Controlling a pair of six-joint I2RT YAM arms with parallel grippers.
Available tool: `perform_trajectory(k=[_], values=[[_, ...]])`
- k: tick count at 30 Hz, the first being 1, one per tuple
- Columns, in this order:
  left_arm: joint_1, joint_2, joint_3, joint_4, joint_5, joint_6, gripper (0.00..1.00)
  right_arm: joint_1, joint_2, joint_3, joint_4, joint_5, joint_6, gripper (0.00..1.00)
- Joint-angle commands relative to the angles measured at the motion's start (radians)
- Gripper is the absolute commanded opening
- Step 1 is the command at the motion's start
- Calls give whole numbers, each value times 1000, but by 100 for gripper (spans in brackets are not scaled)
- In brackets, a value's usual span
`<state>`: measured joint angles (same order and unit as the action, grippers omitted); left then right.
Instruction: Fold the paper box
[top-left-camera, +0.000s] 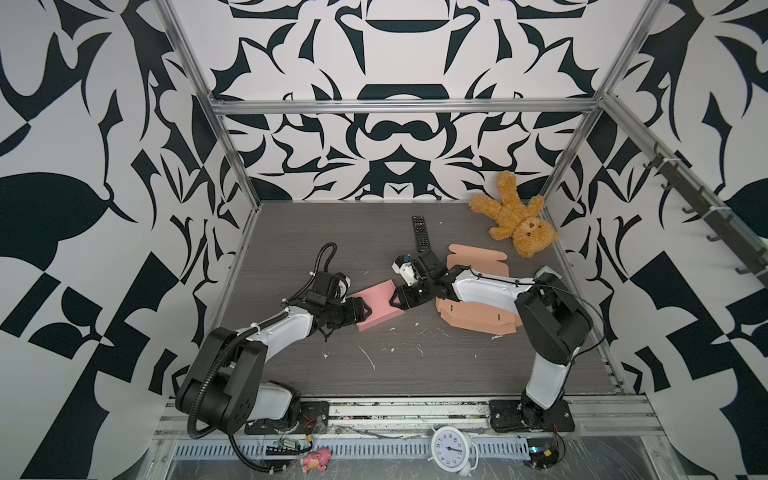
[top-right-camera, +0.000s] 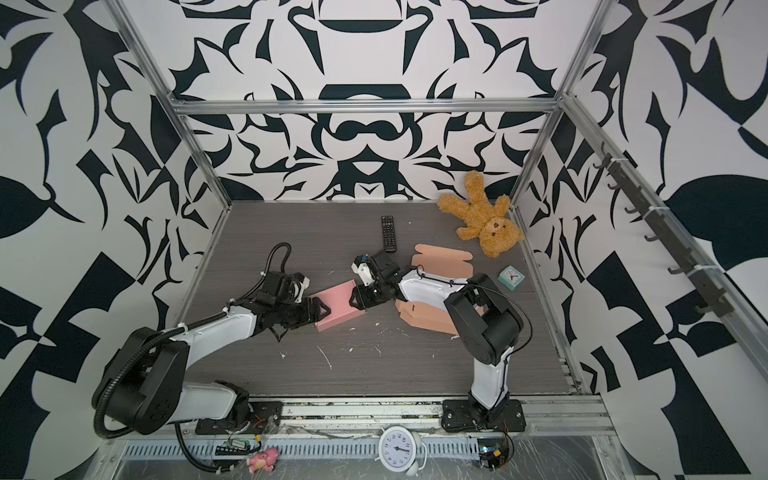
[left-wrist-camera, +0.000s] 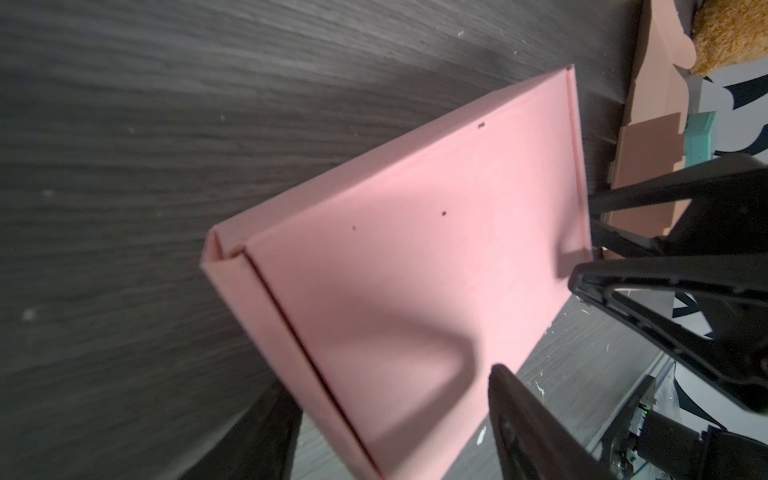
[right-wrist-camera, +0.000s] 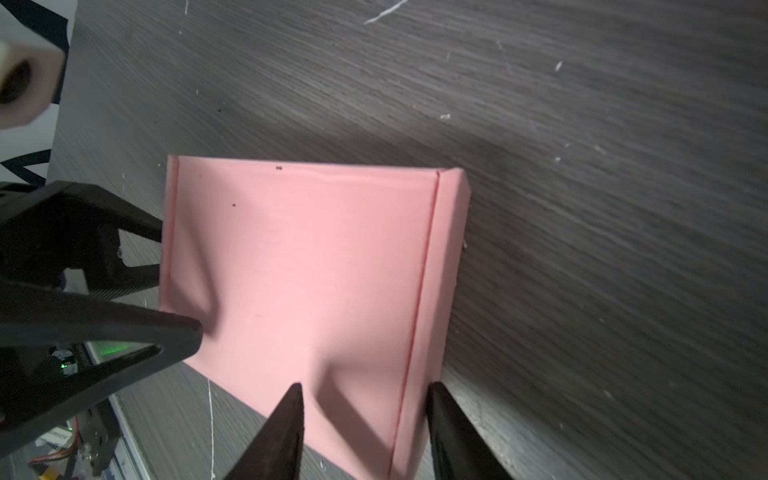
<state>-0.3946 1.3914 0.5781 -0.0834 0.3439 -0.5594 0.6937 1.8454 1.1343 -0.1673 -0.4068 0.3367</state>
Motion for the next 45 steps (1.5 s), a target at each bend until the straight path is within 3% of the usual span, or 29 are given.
perform_trajectory(k=[1,23,45], values=[[8,33,61,76,87,37,72,27,17,74,69,-89,12,50],[132,223,245,106,116,78,71,-16,216,411,-14,-109,-16,51],[220,502,507,216,158,15,69,-93,440,720,-48,-159,-12,53]])
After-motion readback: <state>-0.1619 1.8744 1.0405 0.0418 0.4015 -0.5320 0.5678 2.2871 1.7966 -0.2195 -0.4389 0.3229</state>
